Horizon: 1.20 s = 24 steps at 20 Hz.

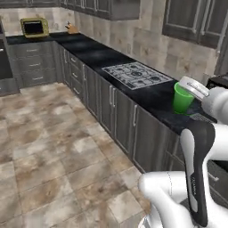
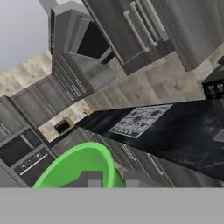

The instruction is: Open the cabinet directly in front. Then move the wine and the cup to the dining counter with the candle on it.

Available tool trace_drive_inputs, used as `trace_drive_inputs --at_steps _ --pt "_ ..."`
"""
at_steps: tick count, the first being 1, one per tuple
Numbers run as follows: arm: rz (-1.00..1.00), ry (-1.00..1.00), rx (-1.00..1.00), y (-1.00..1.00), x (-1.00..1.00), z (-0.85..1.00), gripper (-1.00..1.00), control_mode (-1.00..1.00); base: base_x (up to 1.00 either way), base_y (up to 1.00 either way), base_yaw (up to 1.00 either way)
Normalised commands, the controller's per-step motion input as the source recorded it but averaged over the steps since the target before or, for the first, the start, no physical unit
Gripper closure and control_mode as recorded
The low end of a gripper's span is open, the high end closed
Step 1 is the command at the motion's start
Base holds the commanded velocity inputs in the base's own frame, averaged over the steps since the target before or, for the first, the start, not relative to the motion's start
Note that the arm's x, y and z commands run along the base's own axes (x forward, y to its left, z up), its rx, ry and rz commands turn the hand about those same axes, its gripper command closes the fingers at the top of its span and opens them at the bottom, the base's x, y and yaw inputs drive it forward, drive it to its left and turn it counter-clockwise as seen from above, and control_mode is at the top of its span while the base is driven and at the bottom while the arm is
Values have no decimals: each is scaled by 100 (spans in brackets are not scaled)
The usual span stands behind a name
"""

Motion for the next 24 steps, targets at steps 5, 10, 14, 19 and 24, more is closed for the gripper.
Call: trace_drive_inputs --at_steps 5,10,14,19,24 --pt "0 0 0 0 0 0 100 100 0 11 100" --pt "0 0 0 0 0 0 100 100 0 9 100" --pt "0 0 0 0 0 0 100 100 2 -10 93" --pt "0 0 0 0 0 0 100 100 64 -93 25" --pt "0 0 0 0 0 0 100 100 100 -100 11"
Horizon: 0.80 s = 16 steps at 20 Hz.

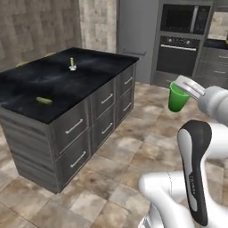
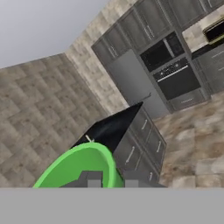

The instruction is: Open the cabinet directly in front. Then move the wine and the cup to the dining counter with the candle on it.

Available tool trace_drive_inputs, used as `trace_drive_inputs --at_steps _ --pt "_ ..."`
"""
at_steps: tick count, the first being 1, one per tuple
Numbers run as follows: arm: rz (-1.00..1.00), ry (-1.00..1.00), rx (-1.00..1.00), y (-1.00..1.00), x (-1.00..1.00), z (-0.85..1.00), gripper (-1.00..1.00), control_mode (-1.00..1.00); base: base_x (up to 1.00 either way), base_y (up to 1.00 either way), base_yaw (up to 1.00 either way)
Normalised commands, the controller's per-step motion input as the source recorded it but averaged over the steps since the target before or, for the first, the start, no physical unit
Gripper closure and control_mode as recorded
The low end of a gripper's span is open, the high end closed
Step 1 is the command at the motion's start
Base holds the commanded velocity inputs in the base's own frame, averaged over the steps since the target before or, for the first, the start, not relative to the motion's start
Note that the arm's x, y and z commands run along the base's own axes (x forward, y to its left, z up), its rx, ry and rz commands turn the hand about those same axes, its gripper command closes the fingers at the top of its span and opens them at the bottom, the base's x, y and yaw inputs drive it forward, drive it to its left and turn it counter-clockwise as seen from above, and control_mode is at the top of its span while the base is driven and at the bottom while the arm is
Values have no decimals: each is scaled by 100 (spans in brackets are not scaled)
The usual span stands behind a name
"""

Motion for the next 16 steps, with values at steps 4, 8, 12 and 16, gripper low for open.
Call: trace_drive_inputs --at_steps 4,8,12,16 --pt "0 0 0 0 0 0 100 100 100 -100 6" --pt "0 0 0 0 0 0 100 100 100 -100 5" --pt "0 0 0 0 0 0 100 100 100 -95 9" --pt "0 0 0 0 0 0 100 100 100 -81 14"
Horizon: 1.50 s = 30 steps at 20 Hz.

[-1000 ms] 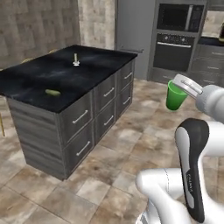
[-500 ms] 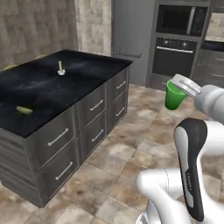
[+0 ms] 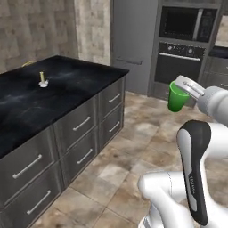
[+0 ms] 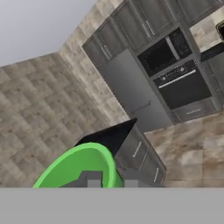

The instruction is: Open the cabinet directly in front. Then move the wine and the cup to the dining counter with the candle on it.

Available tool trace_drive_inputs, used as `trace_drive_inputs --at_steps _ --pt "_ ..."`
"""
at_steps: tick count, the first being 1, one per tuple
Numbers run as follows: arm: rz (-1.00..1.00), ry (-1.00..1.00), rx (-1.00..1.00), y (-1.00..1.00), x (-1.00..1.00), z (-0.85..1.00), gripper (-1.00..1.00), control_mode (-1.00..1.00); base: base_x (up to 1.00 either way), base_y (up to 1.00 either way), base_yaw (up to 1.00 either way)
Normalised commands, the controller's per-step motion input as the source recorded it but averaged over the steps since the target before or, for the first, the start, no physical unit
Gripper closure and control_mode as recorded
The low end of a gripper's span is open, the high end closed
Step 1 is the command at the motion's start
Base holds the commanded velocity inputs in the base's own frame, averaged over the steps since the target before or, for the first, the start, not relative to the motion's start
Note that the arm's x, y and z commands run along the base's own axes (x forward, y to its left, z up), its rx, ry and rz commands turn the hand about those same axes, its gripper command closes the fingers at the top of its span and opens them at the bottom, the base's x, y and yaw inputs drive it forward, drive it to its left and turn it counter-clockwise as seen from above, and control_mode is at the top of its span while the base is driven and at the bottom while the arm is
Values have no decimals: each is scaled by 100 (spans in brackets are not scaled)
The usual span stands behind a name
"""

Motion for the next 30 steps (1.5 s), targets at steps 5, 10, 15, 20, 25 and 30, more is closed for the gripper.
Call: trace_drive_inputs --at_steps 5,10,15,20,25,30 --pt "0 0 0 0 0 0 100 100 100 -56 25" --pt "0 0 0 0 0 0 100 100 100 -27 37" --pt "0 0 0 0 0 0 100 100 100 -14 48" --pt "0 0 0 0 0 0 100 100 100 -10 57" --pt "0 0 0 0 0 0 100 100 50 -34 52" --pt "0 0 0 0 0 0 100 100 17 -37 60"
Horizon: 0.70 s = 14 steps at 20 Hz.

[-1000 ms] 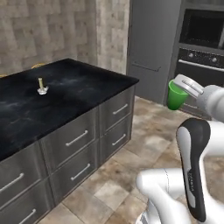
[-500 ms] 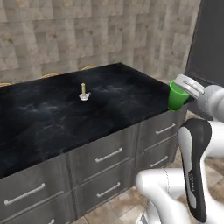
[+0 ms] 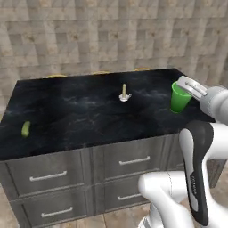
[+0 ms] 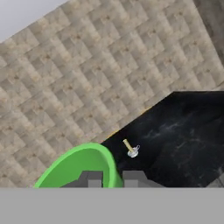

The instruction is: Open the cabinet directly in front. Then move the wine and the cup to the dining counter with the candle on it.

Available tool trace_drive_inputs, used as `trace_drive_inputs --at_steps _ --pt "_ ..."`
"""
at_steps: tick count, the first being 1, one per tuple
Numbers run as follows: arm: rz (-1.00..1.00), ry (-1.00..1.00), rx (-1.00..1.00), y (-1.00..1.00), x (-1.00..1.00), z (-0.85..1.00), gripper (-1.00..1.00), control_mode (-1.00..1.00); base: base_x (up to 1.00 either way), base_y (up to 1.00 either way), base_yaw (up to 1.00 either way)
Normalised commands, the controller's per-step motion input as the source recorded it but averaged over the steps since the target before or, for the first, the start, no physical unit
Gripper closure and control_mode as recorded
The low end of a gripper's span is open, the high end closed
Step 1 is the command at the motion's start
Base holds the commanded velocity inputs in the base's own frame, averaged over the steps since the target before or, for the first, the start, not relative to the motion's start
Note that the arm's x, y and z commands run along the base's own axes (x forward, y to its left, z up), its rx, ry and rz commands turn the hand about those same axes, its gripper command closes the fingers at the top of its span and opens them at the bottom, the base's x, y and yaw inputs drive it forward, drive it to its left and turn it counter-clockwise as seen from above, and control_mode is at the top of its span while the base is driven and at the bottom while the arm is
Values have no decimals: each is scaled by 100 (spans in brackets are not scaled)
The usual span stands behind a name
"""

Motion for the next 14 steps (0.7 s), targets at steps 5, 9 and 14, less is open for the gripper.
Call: trace_drive_inputs --at_steps 5,9,14 --pt "0 0 0 0 0 0 100 100 -5 -32 49" --pt "0 0 0 0 0 0 100 100 -3 -37 5" --pt "0 0 0 0 0 0 100 100 -1 -100 15"
